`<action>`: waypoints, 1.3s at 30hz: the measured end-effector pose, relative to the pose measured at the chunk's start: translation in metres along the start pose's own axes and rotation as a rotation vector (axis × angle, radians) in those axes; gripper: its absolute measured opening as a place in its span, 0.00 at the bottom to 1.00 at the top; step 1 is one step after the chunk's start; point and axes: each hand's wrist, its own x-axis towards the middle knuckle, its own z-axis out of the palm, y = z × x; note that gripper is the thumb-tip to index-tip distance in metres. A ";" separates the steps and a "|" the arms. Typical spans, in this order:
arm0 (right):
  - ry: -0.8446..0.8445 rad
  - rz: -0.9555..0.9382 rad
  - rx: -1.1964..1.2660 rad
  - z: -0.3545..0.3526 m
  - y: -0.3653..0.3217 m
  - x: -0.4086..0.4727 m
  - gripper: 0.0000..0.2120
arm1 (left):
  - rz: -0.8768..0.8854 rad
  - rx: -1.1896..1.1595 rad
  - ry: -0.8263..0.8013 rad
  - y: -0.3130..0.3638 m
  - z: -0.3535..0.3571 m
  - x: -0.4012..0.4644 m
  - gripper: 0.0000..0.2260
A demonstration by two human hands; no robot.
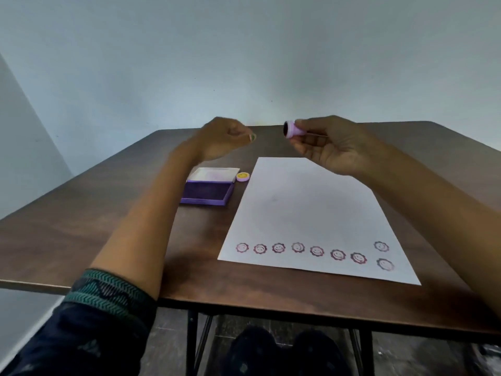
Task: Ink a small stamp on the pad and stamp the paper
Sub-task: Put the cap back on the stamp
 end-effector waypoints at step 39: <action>-0.013 -0.070 0.048 -0.012 0.010 0.006 0.04 | 0.051 -0.507 0.064 0.022 0.025 -0.012 0.06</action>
